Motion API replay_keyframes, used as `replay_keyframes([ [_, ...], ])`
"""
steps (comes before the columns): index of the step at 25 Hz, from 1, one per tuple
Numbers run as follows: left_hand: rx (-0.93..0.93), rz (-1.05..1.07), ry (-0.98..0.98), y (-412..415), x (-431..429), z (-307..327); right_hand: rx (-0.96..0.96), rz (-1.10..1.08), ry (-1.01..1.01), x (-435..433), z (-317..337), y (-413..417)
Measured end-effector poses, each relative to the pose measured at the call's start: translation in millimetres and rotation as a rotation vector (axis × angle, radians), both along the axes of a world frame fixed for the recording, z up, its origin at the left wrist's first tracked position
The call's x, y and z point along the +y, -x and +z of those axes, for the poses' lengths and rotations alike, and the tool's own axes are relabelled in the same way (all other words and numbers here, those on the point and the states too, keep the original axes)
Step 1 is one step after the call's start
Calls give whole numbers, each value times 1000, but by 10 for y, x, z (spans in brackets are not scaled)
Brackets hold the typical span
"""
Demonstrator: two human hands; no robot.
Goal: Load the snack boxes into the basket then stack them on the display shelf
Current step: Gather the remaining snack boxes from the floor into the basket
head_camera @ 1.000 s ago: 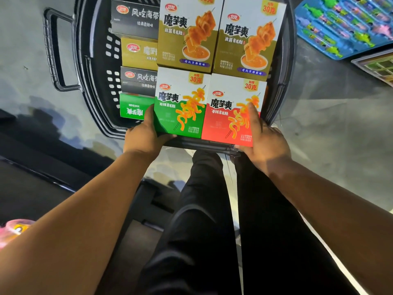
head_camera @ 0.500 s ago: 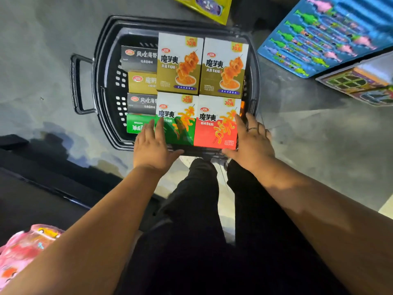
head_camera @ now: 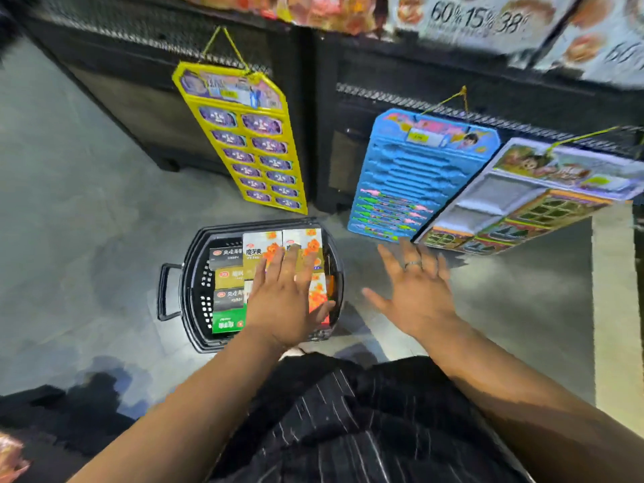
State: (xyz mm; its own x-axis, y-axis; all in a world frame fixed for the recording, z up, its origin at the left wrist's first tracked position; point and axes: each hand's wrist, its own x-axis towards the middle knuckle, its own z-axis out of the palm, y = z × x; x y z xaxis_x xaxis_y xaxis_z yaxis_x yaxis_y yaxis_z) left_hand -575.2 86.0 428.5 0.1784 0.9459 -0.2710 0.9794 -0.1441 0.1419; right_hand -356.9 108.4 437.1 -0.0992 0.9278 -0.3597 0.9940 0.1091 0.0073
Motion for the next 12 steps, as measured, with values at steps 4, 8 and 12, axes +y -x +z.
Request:
replay_keyframes([
  [4,-29,-102,-104,-838,74,600,52,-152,-98,-263,511,-785],
  [8,-67,-218,-199,-1944,55,1029,78,-268,-140,-552,969,-1919],
  [12,-99,-291,-251,-3041,-39,1325,113,-405,-183,-895,1289,-3026],
])
